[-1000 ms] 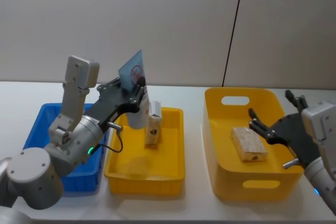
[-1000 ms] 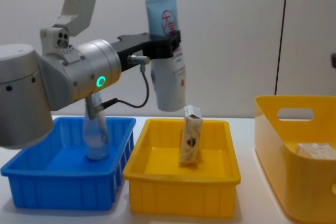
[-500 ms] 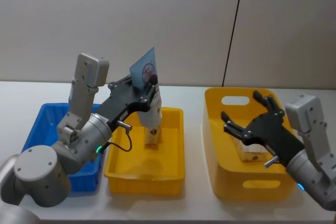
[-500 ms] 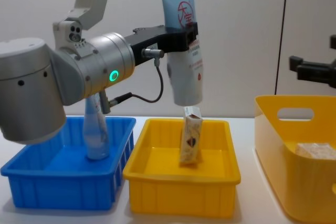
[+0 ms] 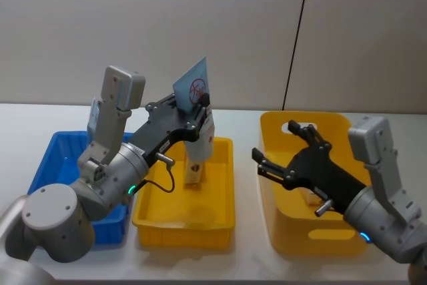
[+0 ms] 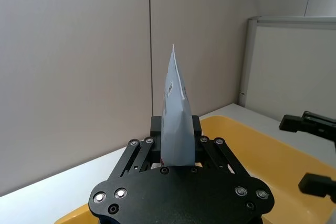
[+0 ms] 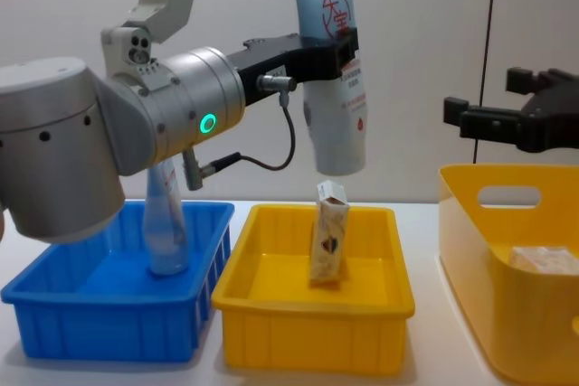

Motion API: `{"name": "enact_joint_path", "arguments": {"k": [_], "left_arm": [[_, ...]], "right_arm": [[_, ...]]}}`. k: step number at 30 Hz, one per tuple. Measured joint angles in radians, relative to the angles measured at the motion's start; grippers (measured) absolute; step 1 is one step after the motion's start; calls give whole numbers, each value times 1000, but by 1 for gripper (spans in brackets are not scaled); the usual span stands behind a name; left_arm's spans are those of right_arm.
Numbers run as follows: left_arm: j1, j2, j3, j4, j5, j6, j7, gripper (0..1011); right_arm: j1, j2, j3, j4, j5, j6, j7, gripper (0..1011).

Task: Bimanual collaborative sorting of washing and personal care products

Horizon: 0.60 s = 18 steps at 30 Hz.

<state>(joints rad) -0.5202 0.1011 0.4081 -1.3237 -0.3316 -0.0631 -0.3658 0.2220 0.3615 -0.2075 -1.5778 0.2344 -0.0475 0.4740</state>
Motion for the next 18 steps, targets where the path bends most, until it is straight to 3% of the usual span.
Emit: {"name": "enact_joint_path", "arguments": {"k": [18], "left_arm": [[-3,4,14,-11,-11,2,-6,270]], "right_arm": [[88,-16,-53,91,57,25,75,1004]]}}
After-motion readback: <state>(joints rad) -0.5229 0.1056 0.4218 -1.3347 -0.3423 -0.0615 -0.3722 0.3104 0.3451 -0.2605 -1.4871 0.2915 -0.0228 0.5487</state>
